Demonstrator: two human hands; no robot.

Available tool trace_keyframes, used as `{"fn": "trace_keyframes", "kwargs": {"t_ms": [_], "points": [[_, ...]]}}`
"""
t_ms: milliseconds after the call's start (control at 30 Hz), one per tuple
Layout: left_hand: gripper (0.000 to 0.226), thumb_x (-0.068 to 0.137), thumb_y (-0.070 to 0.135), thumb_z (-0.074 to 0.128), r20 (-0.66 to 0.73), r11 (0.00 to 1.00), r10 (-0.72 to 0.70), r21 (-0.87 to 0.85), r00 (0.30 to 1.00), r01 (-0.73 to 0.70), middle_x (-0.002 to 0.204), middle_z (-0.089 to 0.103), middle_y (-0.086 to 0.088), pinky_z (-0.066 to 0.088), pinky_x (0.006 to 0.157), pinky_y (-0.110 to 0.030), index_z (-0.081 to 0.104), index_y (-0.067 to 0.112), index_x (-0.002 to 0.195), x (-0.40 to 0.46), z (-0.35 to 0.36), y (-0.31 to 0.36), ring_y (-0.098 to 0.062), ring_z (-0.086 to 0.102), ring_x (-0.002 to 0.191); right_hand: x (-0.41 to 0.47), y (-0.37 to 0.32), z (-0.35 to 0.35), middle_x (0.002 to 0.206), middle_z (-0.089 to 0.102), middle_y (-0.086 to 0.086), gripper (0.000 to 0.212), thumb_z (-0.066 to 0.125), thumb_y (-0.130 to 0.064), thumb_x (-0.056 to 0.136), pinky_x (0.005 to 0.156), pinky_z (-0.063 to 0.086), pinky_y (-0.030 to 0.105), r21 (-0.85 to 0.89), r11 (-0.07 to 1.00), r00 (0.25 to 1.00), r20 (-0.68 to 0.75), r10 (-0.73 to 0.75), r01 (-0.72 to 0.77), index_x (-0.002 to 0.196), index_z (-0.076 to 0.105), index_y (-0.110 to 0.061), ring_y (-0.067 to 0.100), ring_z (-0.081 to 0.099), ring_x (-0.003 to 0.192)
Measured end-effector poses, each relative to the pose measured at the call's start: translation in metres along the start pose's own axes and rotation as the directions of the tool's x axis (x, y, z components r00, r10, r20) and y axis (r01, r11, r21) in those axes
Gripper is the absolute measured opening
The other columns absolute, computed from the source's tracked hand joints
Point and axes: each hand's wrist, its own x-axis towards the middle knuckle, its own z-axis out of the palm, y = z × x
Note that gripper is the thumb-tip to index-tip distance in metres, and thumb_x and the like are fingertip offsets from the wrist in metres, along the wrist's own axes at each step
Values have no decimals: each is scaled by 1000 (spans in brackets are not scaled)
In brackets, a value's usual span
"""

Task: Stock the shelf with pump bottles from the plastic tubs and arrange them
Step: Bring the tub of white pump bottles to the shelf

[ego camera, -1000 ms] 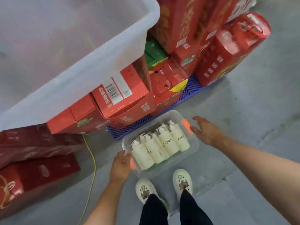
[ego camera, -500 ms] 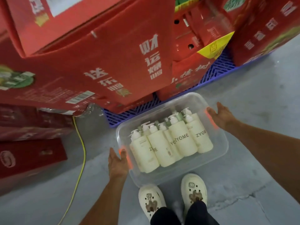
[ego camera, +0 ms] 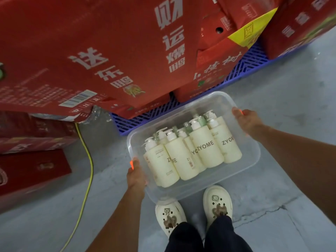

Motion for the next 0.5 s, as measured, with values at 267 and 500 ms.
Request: {"fn": "trace_keyframes", "kwargs": {"t_ms": [267, 500], "points": [[58, 93, 63, 42, -20, 999, -31, 22, 999, 32, 99, 55, -9, 53, 83, -45, 51, 11, 116, -7, -6, 1, -23, 50, 75, -19, 2, -8, 94, 53, 20, 52, 41, -49, 99, 79, 41, 38, -73, 997, 998, 61, -9, 13, 97, 57, 1, 33, 54, 89], [81, 87, 73, 38, -72, 986, 44, 164, 996, -32, 133, 54, -19, 45, 100, -55, 49, 10, 136, -55, -45, 4, -42, 56, 116, -88, 14, -40, 92, 53, 20, 51, 39, -50, 99, 76, 39, 34, -59, 997, 997, 57, 49, -46, 91, 54, -2, 30, 52, 86]]}}
